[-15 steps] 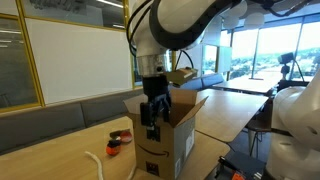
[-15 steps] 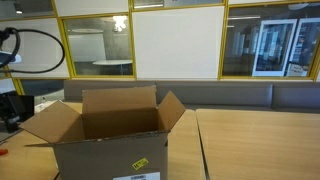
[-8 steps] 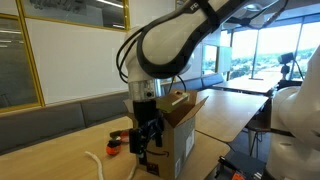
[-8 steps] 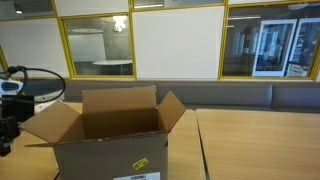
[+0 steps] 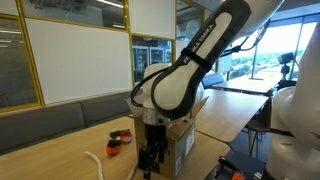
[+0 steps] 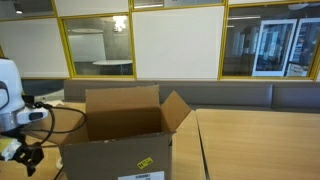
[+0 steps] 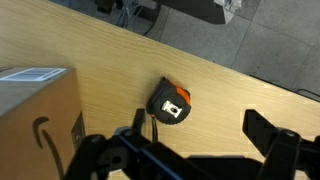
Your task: Put the objects on the left inside the box
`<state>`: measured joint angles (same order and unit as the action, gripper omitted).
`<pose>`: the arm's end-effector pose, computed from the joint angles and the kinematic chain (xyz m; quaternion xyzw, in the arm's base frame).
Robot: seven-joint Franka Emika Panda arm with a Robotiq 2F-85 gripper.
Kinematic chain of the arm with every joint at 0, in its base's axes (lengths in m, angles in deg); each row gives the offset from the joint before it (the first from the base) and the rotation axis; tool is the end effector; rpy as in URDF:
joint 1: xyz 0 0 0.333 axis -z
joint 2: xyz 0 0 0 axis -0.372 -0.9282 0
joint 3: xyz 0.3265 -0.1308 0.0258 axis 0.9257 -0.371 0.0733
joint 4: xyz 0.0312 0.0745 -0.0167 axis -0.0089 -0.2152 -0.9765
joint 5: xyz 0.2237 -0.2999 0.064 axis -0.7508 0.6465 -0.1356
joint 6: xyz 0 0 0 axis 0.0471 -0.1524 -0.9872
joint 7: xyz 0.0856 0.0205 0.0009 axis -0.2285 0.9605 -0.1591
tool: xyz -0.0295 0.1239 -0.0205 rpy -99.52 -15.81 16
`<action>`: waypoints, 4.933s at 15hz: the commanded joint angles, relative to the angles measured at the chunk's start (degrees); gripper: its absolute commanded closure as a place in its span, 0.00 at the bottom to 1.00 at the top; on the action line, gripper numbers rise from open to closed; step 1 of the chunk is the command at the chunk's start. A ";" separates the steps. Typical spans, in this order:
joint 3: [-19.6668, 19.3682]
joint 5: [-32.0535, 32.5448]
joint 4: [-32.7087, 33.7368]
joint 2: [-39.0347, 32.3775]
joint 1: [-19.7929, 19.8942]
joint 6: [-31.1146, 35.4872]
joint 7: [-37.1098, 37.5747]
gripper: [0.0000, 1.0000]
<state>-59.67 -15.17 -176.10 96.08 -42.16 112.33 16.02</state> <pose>0.2997 0.2347 0.2997 -0.9809 -0.1832 0.0130 0.0647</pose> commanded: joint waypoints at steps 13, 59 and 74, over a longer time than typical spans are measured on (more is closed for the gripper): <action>2.28 -2.14 2.32 -23.60 -3.36 29.19 7.09 0.00; -34.94 19.92 18.59 -31.26 -44.25 9.86 33.71 0.00; -8.67 11.44 16.84 -32.80 -15.35 12.86 23.49 0.00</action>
<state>-72.99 -0.61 -158.36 63.38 -62.74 122.31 43.81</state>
